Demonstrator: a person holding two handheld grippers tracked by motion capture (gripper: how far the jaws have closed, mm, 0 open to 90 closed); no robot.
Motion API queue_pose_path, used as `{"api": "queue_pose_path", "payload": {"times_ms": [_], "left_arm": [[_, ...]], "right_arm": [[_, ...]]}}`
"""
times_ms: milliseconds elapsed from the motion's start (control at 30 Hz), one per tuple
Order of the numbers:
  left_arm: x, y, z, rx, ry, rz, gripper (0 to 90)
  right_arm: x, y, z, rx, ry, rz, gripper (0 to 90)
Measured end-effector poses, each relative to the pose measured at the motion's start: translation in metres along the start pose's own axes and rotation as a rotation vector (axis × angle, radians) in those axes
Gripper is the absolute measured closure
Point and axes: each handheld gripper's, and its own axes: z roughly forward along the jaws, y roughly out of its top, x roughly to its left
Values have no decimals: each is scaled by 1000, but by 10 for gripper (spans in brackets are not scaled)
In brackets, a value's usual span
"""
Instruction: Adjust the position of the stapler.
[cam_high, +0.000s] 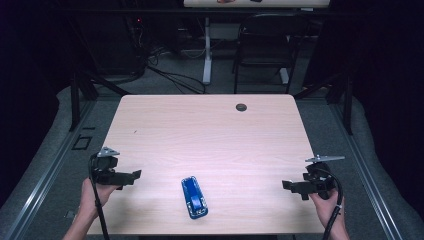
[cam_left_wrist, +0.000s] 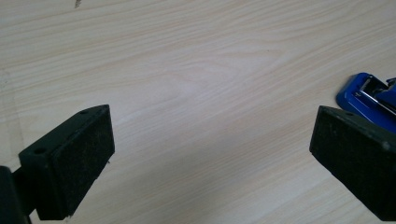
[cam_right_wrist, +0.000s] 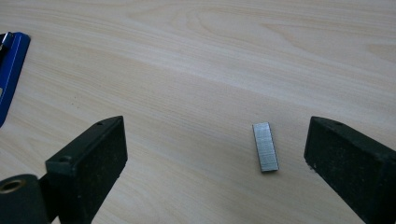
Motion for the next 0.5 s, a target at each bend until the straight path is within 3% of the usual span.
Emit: {"api": "queue_pose_path", "payload": {"times_ms": [167,200,233,333,367,500], "left_arm": [[-9,-1,4,23,-15,29,37],[-15,-2,5,28,-26,58,55],[-15,-2,5,28,-26,58,87],[-27,-2,5,28,-65,113,215],[-27,-2,5,28,-65,113,291],[-44,-6,9,74,-93,161,431]], "right_arm": [[-1,-1,-2,-6,7,14,62],[0,-1,-3,-13,11,8,63],[0,-1,-3,-13,11,8,63],[4,-1,-3,-7,0,-16,64],[4,-1,-3,-7,0,-16,64],[2,-1,-1,-2,7,-11,66]]}}
